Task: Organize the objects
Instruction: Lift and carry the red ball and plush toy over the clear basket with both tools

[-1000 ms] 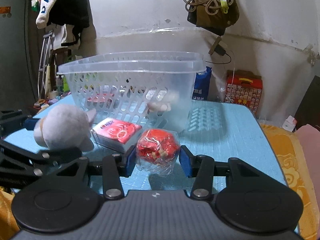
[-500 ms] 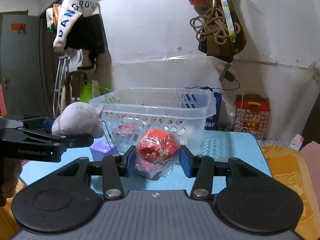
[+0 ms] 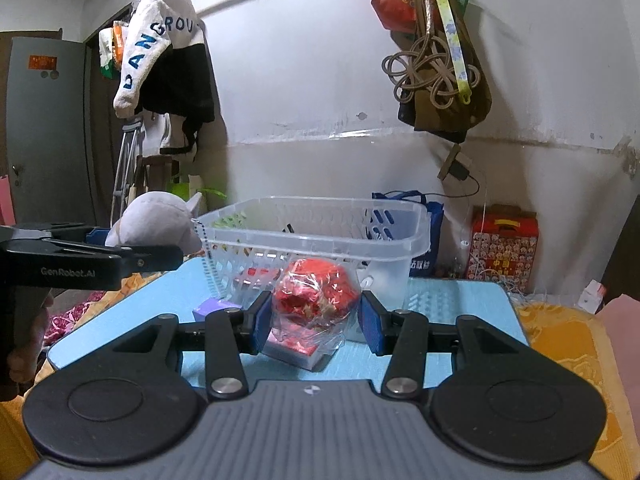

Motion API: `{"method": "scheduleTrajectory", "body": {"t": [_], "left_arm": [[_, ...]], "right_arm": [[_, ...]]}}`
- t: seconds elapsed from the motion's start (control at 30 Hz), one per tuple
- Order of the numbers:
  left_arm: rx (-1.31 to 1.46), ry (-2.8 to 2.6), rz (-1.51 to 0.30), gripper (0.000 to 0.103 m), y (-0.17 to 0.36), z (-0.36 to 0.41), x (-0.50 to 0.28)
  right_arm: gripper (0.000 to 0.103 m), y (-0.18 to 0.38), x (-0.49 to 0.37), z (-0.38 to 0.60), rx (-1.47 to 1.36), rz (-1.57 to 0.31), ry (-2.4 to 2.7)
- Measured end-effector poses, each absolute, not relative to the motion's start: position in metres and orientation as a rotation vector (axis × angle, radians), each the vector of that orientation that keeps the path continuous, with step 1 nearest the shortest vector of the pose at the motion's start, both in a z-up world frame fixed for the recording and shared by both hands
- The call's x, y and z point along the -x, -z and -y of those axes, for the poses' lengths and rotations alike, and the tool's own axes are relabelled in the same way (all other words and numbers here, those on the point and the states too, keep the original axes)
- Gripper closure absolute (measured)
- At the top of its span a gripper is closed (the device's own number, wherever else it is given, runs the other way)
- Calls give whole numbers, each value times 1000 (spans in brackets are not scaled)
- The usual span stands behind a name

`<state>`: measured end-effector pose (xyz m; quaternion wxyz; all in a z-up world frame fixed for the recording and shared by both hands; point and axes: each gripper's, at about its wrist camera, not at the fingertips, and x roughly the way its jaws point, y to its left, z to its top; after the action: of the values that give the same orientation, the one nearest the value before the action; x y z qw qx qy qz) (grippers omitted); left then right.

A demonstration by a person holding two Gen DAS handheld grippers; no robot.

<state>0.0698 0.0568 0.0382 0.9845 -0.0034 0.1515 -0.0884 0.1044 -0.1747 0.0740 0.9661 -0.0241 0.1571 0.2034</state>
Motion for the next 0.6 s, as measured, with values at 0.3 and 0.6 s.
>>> {"method": "scheduleTrajectory", "body": {"t": [0.3, 0.6], "left_arm": [[29, 174, -276, 21, -55, -62, -75], [60, 144, -259, 21, -98, -67, -112]], "right_arm": [[54, -95, -118, 182, 19, -273, -389], [54, -130, -160, 167, 36, -249, -357]]}}
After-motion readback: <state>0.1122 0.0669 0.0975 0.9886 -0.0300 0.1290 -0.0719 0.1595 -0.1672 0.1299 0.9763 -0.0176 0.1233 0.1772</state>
